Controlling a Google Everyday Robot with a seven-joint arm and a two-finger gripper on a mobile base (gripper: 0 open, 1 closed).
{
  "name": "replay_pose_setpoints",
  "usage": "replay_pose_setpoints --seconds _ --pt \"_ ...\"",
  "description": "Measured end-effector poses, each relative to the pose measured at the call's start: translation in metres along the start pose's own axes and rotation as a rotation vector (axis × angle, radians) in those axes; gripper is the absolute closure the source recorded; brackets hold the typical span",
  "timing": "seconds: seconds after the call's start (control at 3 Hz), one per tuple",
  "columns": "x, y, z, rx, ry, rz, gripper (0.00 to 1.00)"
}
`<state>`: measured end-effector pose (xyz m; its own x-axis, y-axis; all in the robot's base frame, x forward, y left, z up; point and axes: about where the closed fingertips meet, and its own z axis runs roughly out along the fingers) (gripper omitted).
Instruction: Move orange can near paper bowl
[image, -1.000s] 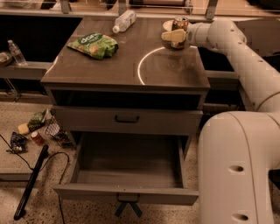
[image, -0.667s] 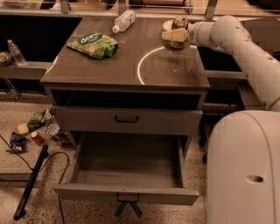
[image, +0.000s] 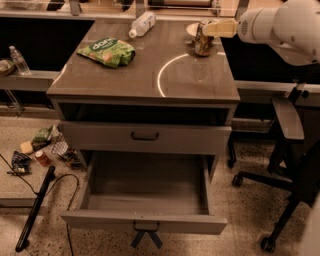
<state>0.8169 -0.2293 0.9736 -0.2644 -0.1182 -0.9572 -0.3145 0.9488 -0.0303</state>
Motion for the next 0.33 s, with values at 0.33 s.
replay_pose_setpoints --seconds 0.33 --pt "-0.0077 0.0171 -0.0312 -0.003 0.011 -0.021 0.00"
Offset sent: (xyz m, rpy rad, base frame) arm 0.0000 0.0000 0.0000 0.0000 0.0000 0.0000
